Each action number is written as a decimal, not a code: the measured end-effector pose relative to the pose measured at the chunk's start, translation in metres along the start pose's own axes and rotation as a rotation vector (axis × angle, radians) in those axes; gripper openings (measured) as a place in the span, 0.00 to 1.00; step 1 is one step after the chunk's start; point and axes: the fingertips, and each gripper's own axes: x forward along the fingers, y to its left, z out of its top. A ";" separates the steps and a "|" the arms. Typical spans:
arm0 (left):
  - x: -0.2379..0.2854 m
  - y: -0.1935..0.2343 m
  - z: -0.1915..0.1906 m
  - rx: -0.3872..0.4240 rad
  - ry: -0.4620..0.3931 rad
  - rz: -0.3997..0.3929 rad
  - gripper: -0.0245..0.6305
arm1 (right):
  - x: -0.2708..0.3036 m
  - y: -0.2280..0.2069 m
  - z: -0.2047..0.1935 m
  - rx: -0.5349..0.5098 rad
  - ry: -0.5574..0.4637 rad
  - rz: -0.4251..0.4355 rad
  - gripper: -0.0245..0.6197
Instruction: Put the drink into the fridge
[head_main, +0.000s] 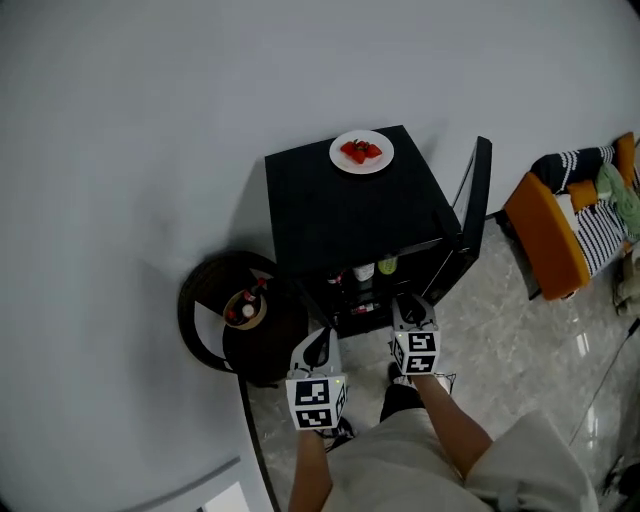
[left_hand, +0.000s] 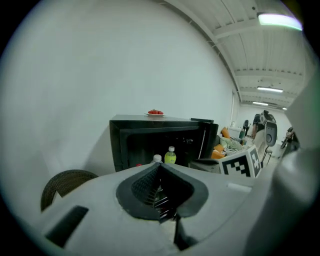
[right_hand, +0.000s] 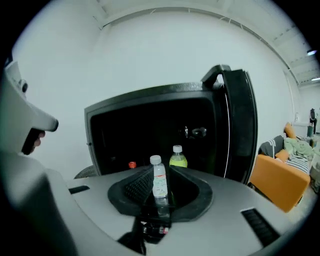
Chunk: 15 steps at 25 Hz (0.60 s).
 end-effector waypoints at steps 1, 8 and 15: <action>-0.012 -0.001 -0.006 -0.002 0.008 -0.016 0.04 | -0.014 0.008 0.005 0.005 -0.009 0.000 0.17; -0.078 -0.016 -0.032 0.043 -0.009 -0.126 0.04 | -0.113 0.077 0.010 0.058 -0.016 0.063 0.06; -0.131 -0.032 -0.065 0.020 -0.018 -0.218 0.04 | -0.191 0.119 -0.007 0.058 -0.002 0.050 0.05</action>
